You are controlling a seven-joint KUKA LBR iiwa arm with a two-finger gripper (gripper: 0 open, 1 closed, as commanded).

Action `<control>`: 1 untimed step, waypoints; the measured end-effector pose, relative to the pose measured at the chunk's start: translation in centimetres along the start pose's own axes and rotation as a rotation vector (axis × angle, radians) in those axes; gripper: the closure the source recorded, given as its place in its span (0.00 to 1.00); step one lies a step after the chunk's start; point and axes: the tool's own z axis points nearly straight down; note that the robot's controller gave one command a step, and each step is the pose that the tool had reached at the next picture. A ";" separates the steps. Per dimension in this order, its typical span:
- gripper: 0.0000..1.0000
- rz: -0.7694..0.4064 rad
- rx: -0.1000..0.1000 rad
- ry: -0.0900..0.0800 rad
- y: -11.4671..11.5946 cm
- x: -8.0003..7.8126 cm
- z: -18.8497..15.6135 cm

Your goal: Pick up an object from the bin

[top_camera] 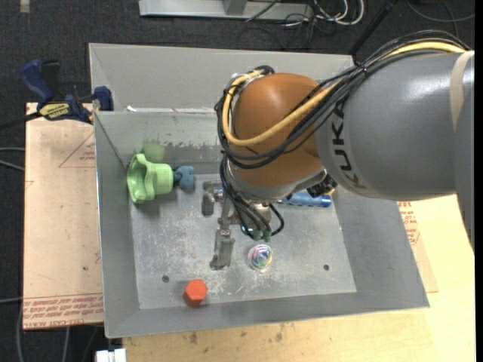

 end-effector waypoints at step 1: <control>0.00 -0.061 0.000 0.003 4.6 4.0 9.3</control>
Offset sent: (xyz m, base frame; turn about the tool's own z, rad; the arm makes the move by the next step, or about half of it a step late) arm -0.0373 0.0429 -0.0872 -0.0538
